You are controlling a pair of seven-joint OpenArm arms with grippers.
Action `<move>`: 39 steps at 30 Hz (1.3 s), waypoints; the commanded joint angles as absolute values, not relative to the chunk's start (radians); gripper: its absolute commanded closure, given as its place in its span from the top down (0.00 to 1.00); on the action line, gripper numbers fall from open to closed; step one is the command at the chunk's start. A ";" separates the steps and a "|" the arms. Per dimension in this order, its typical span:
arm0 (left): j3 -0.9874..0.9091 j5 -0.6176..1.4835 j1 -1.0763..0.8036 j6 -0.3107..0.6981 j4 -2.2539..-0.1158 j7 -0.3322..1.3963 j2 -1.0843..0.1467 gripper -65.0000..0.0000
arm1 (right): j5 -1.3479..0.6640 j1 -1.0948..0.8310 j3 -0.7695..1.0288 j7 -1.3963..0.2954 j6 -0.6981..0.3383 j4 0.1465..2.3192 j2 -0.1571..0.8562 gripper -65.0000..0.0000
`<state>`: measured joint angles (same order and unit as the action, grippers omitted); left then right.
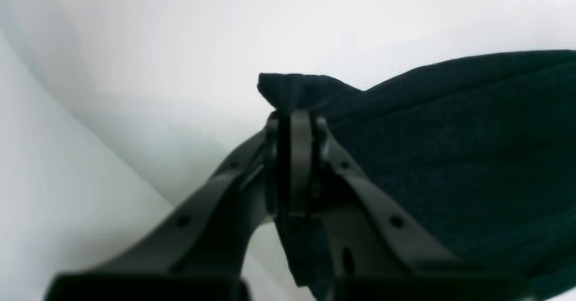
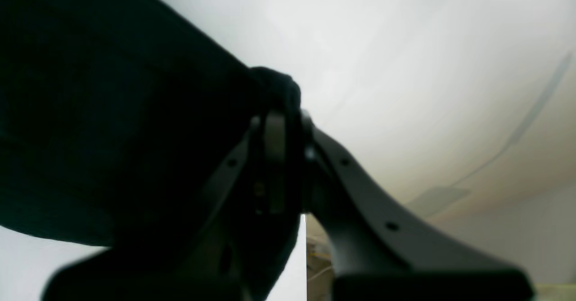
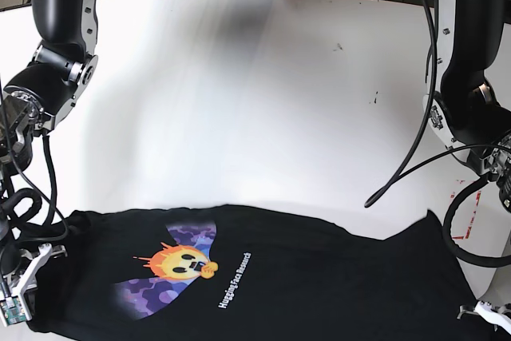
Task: Layout the t-shirt on the table in an organized manner, then fold the t-shirt properly
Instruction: 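Drag the held t-shirt across the table and lay it flat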
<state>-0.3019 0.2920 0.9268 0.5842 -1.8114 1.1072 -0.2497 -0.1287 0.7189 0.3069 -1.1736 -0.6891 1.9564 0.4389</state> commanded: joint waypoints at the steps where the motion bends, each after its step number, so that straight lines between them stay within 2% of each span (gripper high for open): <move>1: -0.306 0.274 0.938 0.576 -1.836 1.087 -0.260 0.00 | -0.108 0.705 0.343 -1.168 -0.684 1.986 0.470 0.01; 6: -0.306 0.274 0.823 0.578 -1.874 1.089 -0.260 0.00 | -0.108 0.568 0.377 -1.168 -0.690 2.028 0.469 0.01; 12: -0.311 0.274 0.653 0.578 -1.917 1.089 -0.259 0.00 | -0.108 0.401 0.481 -1.168 -0.698 2.029 0.409 0.00; 26: -0.512 0.435 0.148 0.578 -1.988 1.086 -0.257 0.00 | -0.107 0.002 0.638 -1.164 -0.698 2.031 0.254 0.00; 39: -0.610 0.499 -0.142 0.578 -1.985 1.086 -0.257 0.00 | -0.107 -0.186 0.688 -1.162 -0.698 2.031 0.160 0.00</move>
